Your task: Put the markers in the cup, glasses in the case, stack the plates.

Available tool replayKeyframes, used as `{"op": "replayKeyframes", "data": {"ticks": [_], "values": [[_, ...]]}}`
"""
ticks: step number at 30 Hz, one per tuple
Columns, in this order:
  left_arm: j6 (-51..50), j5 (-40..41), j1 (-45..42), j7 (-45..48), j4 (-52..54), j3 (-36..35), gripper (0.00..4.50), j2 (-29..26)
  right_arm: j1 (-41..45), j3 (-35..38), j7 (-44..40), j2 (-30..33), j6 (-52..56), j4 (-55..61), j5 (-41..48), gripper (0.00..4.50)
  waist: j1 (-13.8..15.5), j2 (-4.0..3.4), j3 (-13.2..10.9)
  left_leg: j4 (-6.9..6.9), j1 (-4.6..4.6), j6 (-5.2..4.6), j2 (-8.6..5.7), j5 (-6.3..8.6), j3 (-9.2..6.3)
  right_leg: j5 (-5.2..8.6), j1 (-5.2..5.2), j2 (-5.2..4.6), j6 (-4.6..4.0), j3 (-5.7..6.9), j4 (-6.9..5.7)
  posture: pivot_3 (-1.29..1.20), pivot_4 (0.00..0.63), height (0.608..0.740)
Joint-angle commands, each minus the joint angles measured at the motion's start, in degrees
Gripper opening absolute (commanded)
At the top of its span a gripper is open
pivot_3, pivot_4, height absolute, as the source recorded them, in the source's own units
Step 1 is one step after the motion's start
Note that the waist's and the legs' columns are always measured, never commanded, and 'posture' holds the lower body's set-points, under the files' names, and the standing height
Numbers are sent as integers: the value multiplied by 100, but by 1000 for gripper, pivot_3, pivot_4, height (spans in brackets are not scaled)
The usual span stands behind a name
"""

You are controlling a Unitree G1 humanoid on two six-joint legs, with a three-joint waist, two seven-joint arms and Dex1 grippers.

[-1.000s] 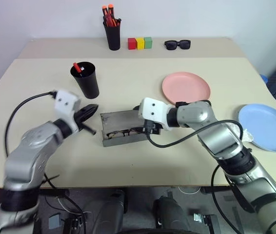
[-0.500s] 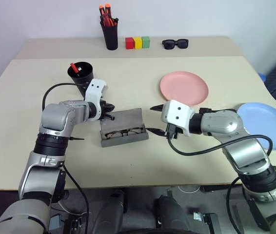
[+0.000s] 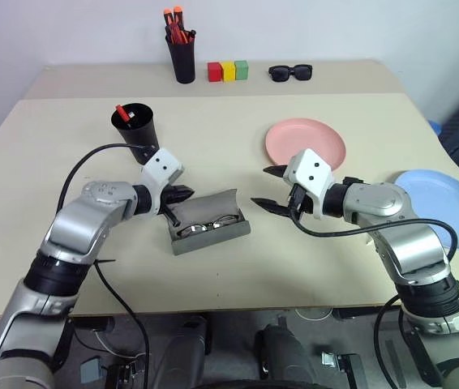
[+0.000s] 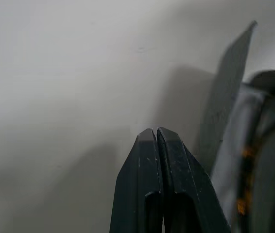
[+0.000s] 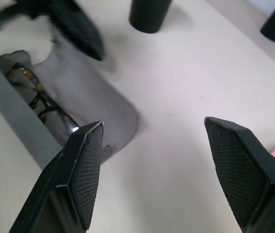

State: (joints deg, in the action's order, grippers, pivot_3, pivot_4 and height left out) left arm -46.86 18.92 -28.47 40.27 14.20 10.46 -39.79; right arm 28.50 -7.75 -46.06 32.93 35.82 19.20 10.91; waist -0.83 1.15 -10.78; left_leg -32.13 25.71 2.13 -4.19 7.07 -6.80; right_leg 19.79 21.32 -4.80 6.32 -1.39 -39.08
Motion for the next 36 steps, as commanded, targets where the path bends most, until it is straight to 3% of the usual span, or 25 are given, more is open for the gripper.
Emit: {"op": "replayKeyframes", "data": {"ticks": [1, 7, 11, 23, 26, 31, 36], "values": [[342, -63, 405, 164, 770, 12, 35, -150, 179, 237, 151, -92, -42, -196, 116, 3352, 0, 0, 0, 0, 0, 0, 0, 0, 1, 0, 0, -1, 0, 0, 0, 0, 150, 734], [808, -277, 1187, 220, 1413, 37, 35, -306, 363, 303, 449, -154, 100, -749, 97, 3352, 8, -1, 0, 0, 0, 0, 1, 0, 0, 1, -1, -1, -1, 1, 0, 0, 150, 734], [1817, -574, 1689, 145, 1518, -87, 35, -224, 622, 221, 832, -136, 107, -1465, -247, 3352, -6, -2, 1, 1, -1, -1, 1, 0, 3, 1, 1, -2, -2, -1, 0, 0, 150, 734], [2554, -365, 1985, -35, 1647, -732, 35, 340, 1301, -727, 1423, -37, -1828, -4003, -1963, 3352, -19, -6, 0, 2, -2, -1, 0, 0, 9, 0, 1, 11, -1, -2, 0, 0, 150, 734], [2580, -354, 2097, -66, 1741, -748, 0, 395, 1352, -801, 1508, -31, -2218, -4253, -2187, 2504, -24, -6, 0, 1, -9, -1, 1, -1, 9, 0, -6, 14, 0, -2, -2, 0, 150, 734], [2652, -361, 2236, -117, 1792, -748, 0, 496, 1303, -747, 1493, -20, -2428, -4206, -2361, 73, -15, -7, -1, 1, -10, -1, 1, -1, 9, 0, -7, 14, 0, -3, -2, 0, 150, 734], [2748, -423, 2229, -152, 1723, -669, 0, 609, 1126, -648, 1723, 212, -2489, -3706, -2728, 73, 0, -10, -3, 0, -11, -1, 0, -1, 9, 0, -8, 13, 0, -3, -2, 0, 150, 734]]}}
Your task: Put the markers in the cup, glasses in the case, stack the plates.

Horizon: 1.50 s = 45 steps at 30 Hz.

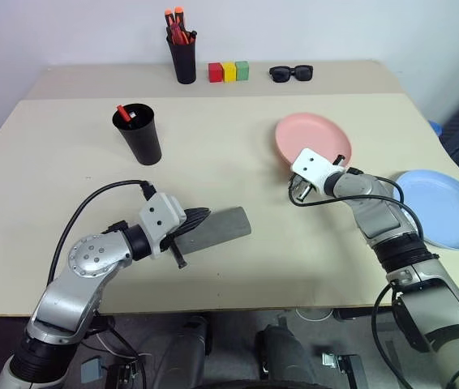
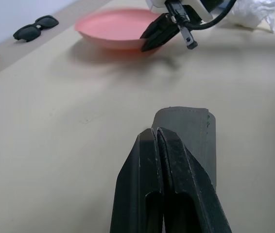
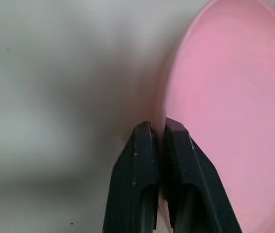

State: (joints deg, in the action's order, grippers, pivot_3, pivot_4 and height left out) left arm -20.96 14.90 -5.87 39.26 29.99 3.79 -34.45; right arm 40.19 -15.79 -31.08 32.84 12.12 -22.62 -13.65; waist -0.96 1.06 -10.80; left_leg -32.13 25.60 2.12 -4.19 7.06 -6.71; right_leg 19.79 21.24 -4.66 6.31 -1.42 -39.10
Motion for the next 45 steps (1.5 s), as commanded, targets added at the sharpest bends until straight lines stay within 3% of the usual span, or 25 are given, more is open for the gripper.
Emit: {"op": "replayKeyframes", "data": {"ticks": [1, 7, 13, 21, 26, 33, 40, 45], "values": [[170, -20, -101, -64, 89, 37, 0, 143, -94, 200, 333, 355, -144, 655, -424, 73, 18, -2, -1, 0, 0, 0, -1, 0, 0, 0, 0, -1, 0, 0, 0, 0, 150, 734], [476, -18, -747, 22, -407, 449, 0, 743, -1010, 1022, 349, 1413, 313, 2104, -731, 73, 117, -11, -6, -5, 5, -1, -6, 0, 0, 0, 0, -4, 2, 1, 2, 0, 150, 734], [789, 259, -1526, 570, -1019, 1011, 0, 1469, -2805, 2452, -203, 2376, 1197, 3428, -693, 73, 164, -19, -2, -10, 6, -4, -6, 2, 3, 1, -9, -6, 2, 7, 4, 0, 150, 734], [1165, 120, -1866, 1000, -1633, 1394, 0, 1790, -4670, 3789, -828, 2404, 1944, 4464, -573, 73, 20, -39, 9, -11, -20, -7, 2, 3, 10, 1, -33, 0, 3, 4, 3, 0, 150, 734], [1229, 73, -1863, 1079, -1703, 1416, 0, 1819, -4966, 4013, -982, 2332, 2068, 4495, -381, 73, 27, -39, 9, -22, -22, -11, 0, 5, 9, 2, -42, -2, 5, 8, 3, 0, 150, 734], [1167, 60, -1777, 1040, -1605, 1381, 0, 1767, -4918, 3974, -889, 2427, 1990, 4361, -397, 3446, 40, -38, 9, -29, -21, -14, -2, 7, 4, 3, -48, -4, 6, 12, 4, 0, 150, 734], [1155, 17, -1748, 977, -1588, 1342, 0, 1732, -4548, 4331, -1182, 2307, 2219, 4386, 301, 3446, 40, -38, 9, -32, -21, -16, -2, 9, 3, 4, -49, -4, 7, 13, 4, 0, 150, 734], [1155, 19, -1786, 951, -1614, 1294, 0, 1724, -4681, 4626, -2004, 2082, 2349, 4986, 1463, 3446, 41, -38, 9, -34, -20, -17, -2, 10, 1, 5, -53, -3, 8, 16, 5, 0, 150, 734]]}}
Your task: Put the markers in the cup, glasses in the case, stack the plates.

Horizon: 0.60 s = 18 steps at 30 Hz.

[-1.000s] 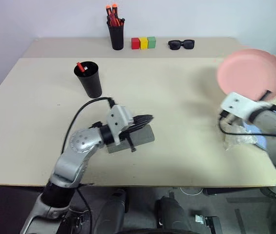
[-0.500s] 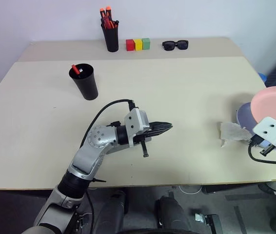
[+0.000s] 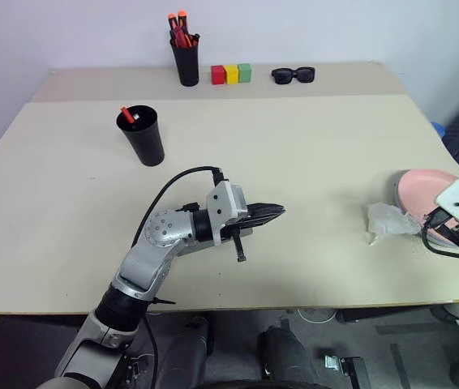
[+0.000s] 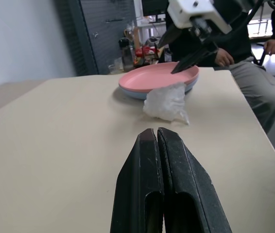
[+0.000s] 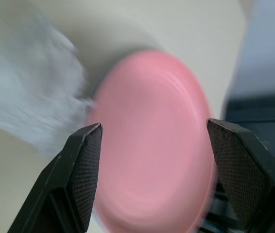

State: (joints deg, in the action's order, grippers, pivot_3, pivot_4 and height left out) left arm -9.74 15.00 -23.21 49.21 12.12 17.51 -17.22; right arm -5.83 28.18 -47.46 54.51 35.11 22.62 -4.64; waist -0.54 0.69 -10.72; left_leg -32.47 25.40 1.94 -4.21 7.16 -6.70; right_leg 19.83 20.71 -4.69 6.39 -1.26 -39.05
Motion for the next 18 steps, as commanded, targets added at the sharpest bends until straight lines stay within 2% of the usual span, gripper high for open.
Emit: {"op": "replayKeyframes", "data": {"ticks": [1, 5, 11, 14, 18], "values": [[23, 13, -46, -55, 191, -78, 0, -2, -121, 129, -372, -121, 78, 528, 626, 3446, -1, 1, -1, -3, 0, -3, 0, 1, 0, 0, -1, 0, 1, 0, 0, 0, 150, 734], [-33, 29, 7, -99, 309, -60, 0, -24, -64, -444, -52, -267, -43, 443, 542, 3446, 0, 1, -1, -35, 3, -21, 0, 16, -2, 3, -14, -1, 5, 3, 1, 0, 150, 734], [-123, -2, 81, -226, 421, -70, 0, -30, 283, -1638, 1056, -414, -629, -405, -417, 3446, 10, -2, -2, -48, 6, -27, -5, 22, 0, 9, -20, -9, -4, 0, 11, 0, 150, 734], [-230, 93, 90, -324, 500, -112, 0, 24, 309, -1791, 1294, -432, -772, -628, -614, 2572, 26, -3, -2, -47, 8, -27, -6, 23, -1, 9, -19, -10, -2, 0, 11, 0, 150, 734], [-257, 104, 106, -331, 526, -92, 0, 15, 284, -1793, 1303, -434, -801, -649, -571, 603, 19, -3, -2, -47, 8, -29, -8, 24, -1, 7, -20, -9, 5, -1, 11, 0, 150, 734]]}}
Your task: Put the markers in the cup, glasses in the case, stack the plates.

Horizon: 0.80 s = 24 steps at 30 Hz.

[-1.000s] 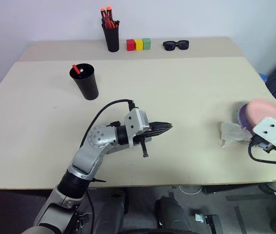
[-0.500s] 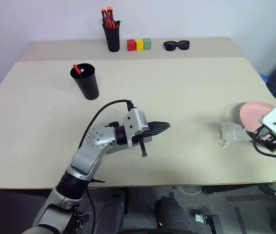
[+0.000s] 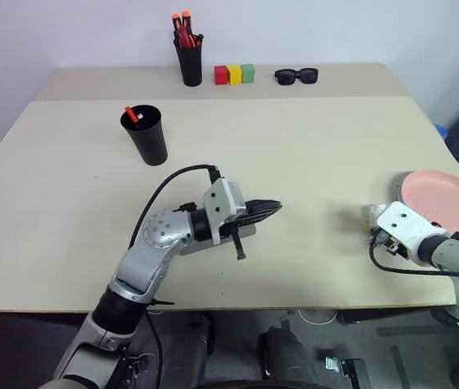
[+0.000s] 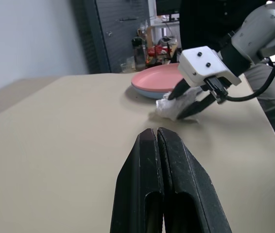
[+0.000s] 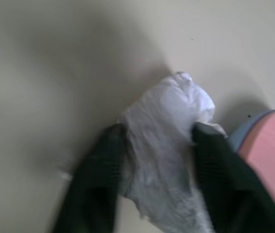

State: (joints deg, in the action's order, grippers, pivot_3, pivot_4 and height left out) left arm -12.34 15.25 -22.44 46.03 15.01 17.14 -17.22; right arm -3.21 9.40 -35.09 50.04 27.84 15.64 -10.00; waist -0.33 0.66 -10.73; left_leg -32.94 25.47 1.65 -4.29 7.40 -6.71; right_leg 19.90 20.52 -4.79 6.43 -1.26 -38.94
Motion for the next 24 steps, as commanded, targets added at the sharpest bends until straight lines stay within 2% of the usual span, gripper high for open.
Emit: {"op": "replayKeyframes", "data": {"ticks": [1, 6, 10, 14, 19, 22, 24], "values": [[10, 78, 31, -9, 230, -44, 0, 18, 15, 90, 83, 22, -94, 54, -52, 61, -7, 0, 0, 0, 0, 0, 0, 0, 0, 0, 0, 0, 0, 0, 0, 0, 150, 734], [43, 63, -7, 26, 168, -7, 0, 44, 13, 313, 62, 67, -71, 314, 8, 19, -5, 0, 0, 0, 0, 0, 0, 0, 0, 0, 0, 0, 0, 0, 0, 0, 150, 734], [66, 75, -39, 70, 115, -9, 0, 62, 503, 1001, -16, -63, 485, 634, 629, 19, -30, -3, -1, 0, 0, -1, 0, 0, 1, 0, 0, 0, 1, -1, 0, 0, 150, 734], [91, 58, -34, 94, 88, 5, 0, 88, 916, 1361, 344, 132, 890, 154, 442, 19, -2, -2, -1, 0, 0, -1, 0, 1, 1, 1, 0, 0, 0, 0, 0, 0, 150, 734], [107, 36, -43, 97, 62, 16, 0, 129, 996, 1317, 535, 276, 1073, -385, 309, 19, 87, -4, -1, 0, 2, -4, -1, 2, 4, 2, -2, -2, -4, -1, 12, 0, 150, 734], [100, 16, -27, 56, 73, -70, 0, 102, 1040, 1156, 567, 222, 950, -536, 323, 977, 89, -5, -1, 0, 2, -6, -1, 3, 6, 1, -1, -3, -1, -3, 13, 0, 150, 734], [71, 18, 0, -2, 100, -184, 0, 46, 1099, 1028, 624, 242, 844, -639, 265, 1951, 80, -5, -1, 0, 2, -6, -1, 3, 7, 1, -1, -2, -1, -4, 12, 0, 150, 734]]}}
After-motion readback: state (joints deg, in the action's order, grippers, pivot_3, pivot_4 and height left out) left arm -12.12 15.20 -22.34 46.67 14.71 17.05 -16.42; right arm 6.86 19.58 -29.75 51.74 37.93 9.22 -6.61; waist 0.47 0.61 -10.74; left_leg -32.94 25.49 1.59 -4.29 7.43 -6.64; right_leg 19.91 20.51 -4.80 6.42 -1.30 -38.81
